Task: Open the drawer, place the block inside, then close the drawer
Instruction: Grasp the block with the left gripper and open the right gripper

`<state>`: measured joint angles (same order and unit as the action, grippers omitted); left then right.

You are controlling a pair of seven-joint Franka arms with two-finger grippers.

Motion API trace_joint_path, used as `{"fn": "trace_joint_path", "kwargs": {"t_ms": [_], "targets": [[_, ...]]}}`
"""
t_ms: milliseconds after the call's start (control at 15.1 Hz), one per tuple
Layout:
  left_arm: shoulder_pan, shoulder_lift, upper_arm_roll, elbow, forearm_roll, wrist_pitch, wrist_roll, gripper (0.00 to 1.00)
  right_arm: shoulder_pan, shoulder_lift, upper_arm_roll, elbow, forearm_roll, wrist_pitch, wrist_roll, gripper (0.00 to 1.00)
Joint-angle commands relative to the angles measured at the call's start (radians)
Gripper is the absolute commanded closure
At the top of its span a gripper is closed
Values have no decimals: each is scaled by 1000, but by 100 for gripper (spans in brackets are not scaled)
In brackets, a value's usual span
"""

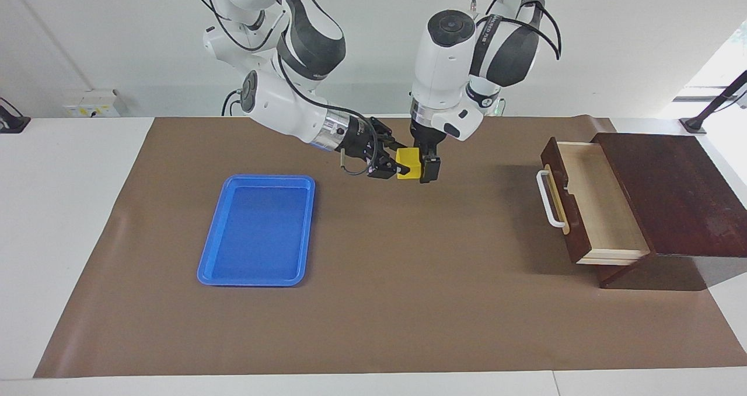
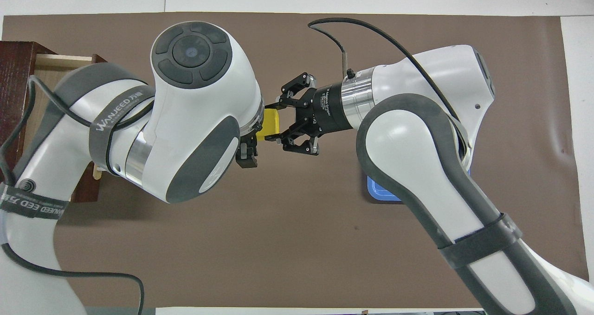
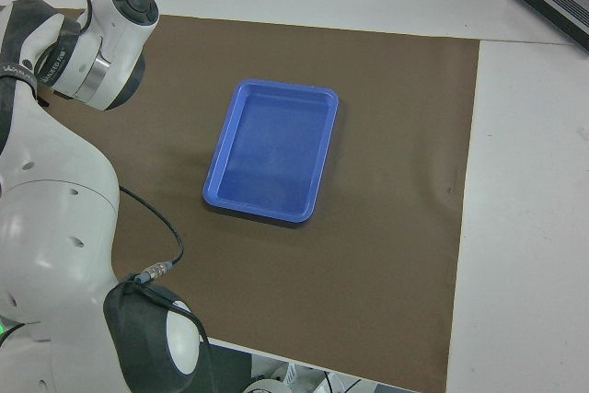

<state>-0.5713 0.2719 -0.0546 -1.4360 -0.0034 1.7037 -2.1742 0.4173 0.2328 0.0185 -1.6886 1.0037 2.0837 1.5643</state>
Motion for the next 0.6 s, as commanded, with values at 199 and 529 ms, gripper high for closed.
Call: {"fn": "trace_joint_path", "kwargs": {"t_ms": [199, 529], "targets": [[-21, 41, 15, 84, 29, -76, -18, 0, 3, -21, 1, -20, 29, 13, 13, 100], [-21, 55, 18, 117, 29, -113, -18, 1, 3, -21, 1, -20, 30, 13, 14, 100]]}}
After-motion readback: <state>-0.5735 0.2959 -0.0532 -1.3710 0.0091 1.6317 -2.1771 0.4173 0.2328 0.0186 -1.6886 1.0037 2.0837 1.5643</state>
